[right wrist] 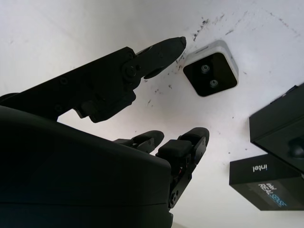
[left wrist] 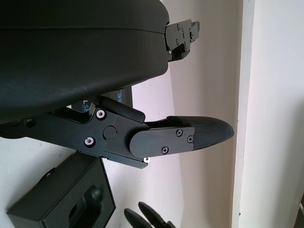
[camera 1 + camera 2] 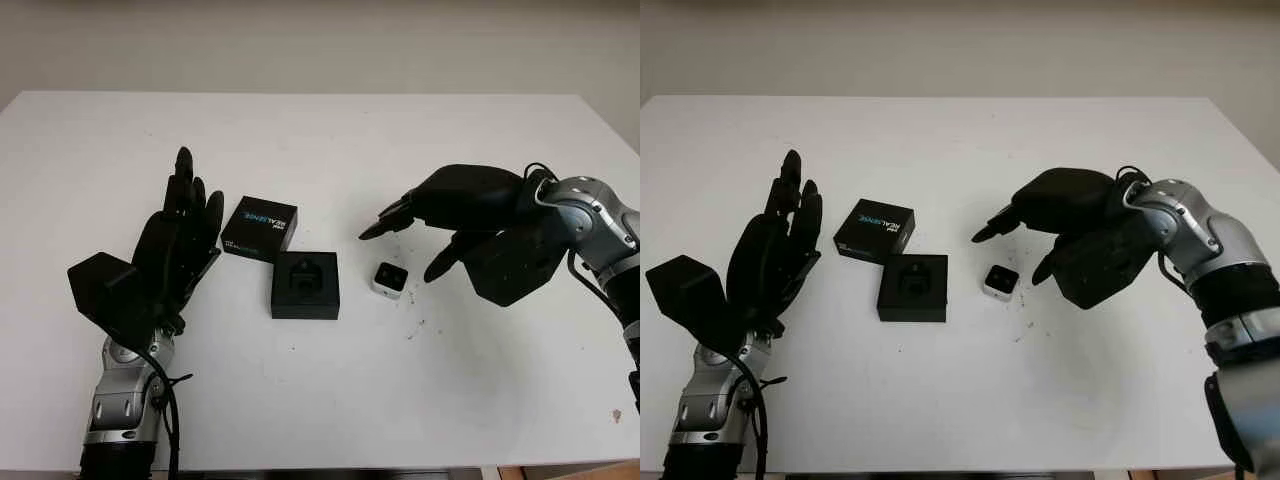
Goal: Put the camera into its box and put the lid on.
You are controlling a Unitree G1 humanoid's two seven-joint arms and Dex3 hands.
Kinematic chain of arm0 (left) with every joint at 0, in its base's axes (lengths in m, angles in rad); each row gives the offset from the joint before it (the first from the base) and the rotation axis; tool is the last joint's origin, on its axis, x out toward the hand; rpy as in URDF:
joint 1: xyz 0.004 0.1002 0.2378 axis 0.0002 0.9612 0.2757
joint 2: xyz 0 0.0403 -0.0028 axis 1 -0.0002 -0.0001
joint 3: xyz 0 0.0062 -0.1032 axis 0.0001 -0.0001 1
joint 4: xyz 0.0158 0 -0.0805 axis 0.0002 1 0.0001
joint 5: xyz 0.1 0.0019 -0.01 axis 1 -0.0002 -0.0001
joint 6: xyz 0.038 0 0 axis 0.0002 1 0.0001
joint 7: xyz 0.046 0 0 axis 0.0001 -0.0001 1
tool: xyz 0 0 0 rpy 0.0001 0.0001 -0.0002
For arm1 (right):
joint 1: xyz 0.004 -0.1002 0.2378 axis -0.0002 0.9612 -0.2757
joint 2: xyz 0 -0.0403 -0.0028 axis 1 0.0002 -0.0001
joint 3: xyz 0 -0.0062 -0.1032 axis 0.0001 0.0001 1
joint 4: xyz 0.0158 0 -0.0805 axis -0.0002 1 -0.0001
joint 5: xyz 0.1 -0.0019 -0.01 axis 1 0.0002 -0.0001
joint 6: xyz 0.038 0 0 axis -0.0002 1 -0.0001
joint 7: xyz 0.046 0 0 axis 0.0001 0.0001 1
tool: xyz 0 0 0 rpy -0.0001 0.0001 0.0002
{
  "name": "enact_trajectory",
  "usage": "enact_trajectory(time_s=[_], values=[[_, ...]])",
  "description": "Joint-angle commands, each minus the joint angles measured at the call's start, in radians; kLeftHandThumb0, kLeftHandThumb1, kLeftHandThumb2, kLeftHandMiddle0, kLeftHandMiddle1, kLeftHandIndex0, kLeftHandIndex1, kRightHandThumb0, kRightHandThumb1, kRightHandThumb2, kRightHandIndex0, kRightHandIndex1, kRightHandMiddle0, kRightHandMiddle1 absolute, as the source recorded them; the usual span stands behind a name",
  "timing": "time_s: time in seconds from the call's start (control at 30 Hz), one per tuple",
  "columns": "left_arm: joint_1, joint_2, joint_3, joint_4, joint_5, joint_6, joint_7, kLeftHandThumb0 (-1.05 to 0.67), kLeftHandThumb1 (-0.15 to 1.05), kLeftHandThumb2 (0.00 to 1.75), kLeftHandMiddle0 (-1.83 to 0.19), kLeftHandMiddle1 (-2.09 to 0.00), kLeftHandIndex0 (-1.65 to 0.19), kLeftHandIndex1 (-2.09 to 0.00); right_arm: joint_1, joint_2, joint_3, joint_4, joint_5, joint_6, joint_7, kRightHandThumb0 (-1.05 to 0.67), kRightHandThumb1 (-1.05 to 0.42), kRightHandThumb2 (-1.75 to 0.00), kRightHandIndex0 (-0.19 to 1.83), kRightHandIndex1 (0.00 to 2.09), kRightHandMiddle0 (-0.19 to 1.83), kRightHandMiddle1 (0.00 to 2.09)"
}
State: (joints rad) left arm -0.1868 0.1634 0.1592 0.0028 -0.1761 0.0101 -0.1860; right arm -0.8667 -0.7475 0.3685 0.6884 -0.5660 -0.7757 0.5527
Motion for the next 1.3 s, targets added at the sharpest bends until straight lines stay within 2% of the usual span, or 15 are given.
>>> enact_trajectory(time_s=[0.0,0.43,0.5,0.53,0.6,0.7,1.0,1.27], values=[[0.006,0.005,0.005,-0.011,-0.001,-0.008,0.003,-0.73,1.05,0.47,0.19,0.00,0.19,0.00,0.011,-0.003,0.004,-0.017,0.001,0.002,0.004,-0.44,-0.81,-0.06,0.42,0.15,0.48,0.13],[0.013,0.004,0.007,-0.016,-0.016,-0.003,-0.007,-0.72,1.05,0.46,0.19,0.00,0.19,0.00,0.061,-0.004,-0.002,-0.016,0.032,-0.021,-0.001,-0.44,-0.81,-0.06,0.39,0.28,0.45,0.18],[0.016,0.006,0.003,-0.019,-0.010,-0.002,-0.005,-0.72,1.05,0.47,0.19,0.00,0.19,0.00,0.062,0.000,0.000,-0.015,0.040,-0.025,0.000,-0.44,-0.82,-0.05,0.18,0.70,0.32,0.44],[0.017,0.006,0.002,-0.020,-0.007,-0.001,-0.003,-0.72,1.05,0.47,0.19,0.00,0.19,0.00,0.062,0.000,0.000,-0.014,0.042,-0.027,-0.001,-0.44,-0.82,-0.05,0.11,0.84,0.25,0.60],[0.019,0.005,0.000,-0.024,-0.001,0.001,0.003,-0.72,1.05,0.47,0.19,0.00,0.19,0.00,0.068,0.005,-0.001,0.004,0.043,-0.052,-0.027,-0.43,-0.82,-0.05,0.06,1.02,0.16,0.84],[0.022,0.004,-0.002,-0.026,-0.001,-0.003,0.003,-0.71,1.05,0.48,0.19,0.00,0.19,0.00,0.076,0.009,0.000,0.034,0.030,-0.080,-0.077,-0.43,-0.84,-0.06,0.02,1.21,0.10,1.05],[0.032,0.001,-0.004,-0.033,0.007,-0.002,0.011,-0.72,1.05,0.48,0.19,0.00,0.19,0.00,0.073,0.026,0.018,0.134,-0.035,-0.123,-0.229,-0.39,-0.86,-0.06,0.05,1.32,0.13,1.19],[0.038,0.007,-0.004,-0.041,0.012,0.001,0.008,-0.72,1.05,0.49,0.19,0.00,0.19,0.00,0.061,0.035,0.046,0.174,-0.095,-0.119,-0.286,-0.39,-0.86,-0.05,0.04,1.32,0.13,1.18]])
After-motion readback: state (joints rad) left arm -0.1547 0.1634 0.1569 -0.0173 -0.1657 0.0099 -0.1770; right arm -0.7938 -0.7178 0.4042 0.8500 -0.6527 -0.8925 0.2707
